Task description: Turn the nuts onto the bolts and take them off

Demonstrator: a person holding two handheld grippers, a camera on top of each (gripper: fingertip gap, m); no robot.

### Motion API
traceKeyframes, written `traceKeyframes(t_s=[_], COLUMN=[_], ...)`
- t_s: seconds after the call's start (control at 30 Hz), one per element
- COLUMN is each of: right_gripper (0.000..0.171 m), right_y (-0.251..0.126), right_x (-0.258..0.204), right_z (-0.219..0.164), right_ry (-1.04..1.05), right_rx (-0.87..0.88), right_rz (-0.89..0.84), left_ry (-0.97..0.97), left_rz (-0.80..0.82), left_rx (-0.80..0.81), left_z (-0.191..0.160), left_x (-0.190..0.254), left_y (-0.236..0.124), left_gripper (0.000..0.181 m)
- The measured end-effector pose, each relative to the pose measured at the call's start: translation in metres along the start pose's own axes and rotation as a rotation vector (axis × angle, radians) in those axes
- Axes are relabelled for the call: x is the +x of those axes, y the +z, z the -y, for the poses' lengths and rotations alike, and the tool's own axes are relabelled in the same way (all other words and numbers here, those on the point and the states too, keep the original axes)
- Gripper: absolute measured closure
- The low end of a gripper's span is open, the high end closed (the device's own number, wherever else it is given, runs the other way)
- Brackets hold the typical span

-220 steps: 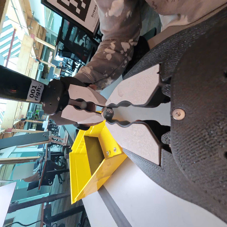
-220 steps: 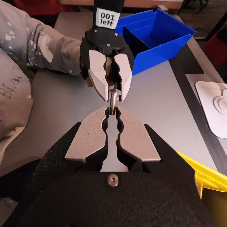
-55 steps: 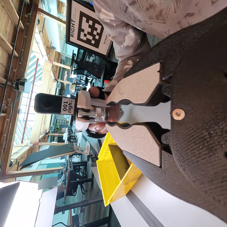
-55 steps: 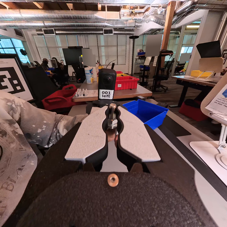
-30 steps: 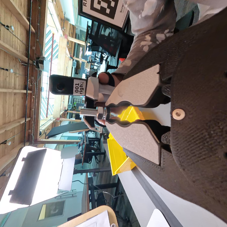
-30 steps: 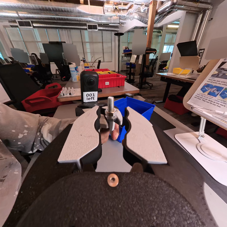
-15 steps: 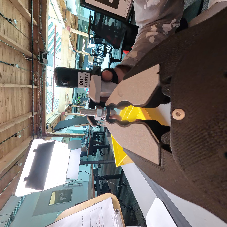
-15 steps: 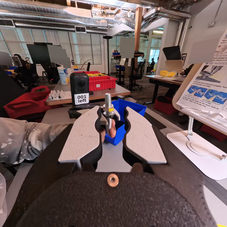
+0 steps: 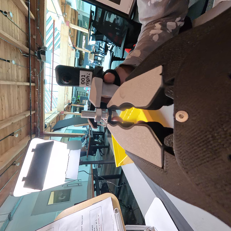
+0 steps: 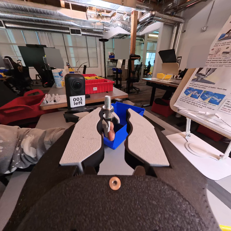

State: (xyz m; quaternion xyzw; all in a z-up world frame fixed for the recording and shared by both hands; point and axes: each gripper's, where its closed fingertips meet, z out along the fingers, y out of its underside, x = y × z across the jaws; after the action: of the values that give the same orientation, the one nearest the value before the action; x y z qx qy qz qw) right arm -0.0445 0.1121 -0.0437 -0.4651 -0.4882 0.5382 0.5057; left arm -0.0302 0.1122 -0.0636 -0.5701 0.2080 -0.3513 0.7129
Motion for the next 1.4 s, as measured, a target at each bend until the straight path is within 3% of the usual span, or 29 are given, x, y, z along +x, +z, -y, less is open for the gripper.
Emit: traceKeyframes(t_s=[0.07,0.33,0.43,0.5,0.73,0.83,0.9,0.93,1.17,1.23,1.3,1.4], right_gripper=[0.156,0.136,0.138,0.158,0.137,0.137,0.158,0.159,0.135,0.138,0.158,0.152], right_y=[-0.008,0.001,0.001,-0.006,0.002,0.001,-0.007,-0.011,0.001,0.0,-0.007,-0.014], right_x=[0.018,-0.002,0.001,0.017,-0.002,0.004,0.023,0.029,0.001,0.006,0.025,0.029], right_z=[0.003,0.0,-0.001,0.002,0.002,0.001,0.002,0.003,0.003,0.002,0.001,0.007], right_ry=[0.03,0.002,0.026,0.039,0.023,0.044,0.069,0.05,0.032,0.027,0.054,0.064], right_rx=[0.019,0.0,0.009,0.028,0.018,0.023,0.042,0.048,0.025,0.028,0.026,0.051], right_rz=[-0.075,-0.001,0.005,-0.073,-0.003,-0.019,-0.104,-0.132,-0.021,-0.046,-0.134,-0.13], left_ry=[-0.023,-0.004,-0.008,-0.029,-0.007,-0.008,-0.026,-0.017,-0.019,-0.018,-0.029,-0.013], left_rz=[-0.017,0.0,0.008,-0.006,0.004,0.008,-0.007,-0.003,0.004,0.012,-0.001,0.009], left_rx=[0.02,-0.016,-0.014,0.009,-0.02,-0.02,-0.002,-0.005,-0.026,-0.025,-0.008,-0.012], left_z=[0.005,-0.003,-0.002,0.003,-0.003,-0.003,0.001,0.002,-0.005,-0.005,0.0,0.001], left_x=[-0.001,-0.002,-0.003,-0.004,-0.004,-0.004,-0.004,-0.005,-0.005,-0.006,-0.005,-0.006], left_y=[-0.003,0.0,0.0,-0.003,0.0,0.0,-0.003,-0.003,0.0,0.0,-0.002,-0.003], left_gripper=[0.163,0.163,0.163,0.163,0.163,0.163,0.163,0.163,0.163,0.163,0.163,0.163])
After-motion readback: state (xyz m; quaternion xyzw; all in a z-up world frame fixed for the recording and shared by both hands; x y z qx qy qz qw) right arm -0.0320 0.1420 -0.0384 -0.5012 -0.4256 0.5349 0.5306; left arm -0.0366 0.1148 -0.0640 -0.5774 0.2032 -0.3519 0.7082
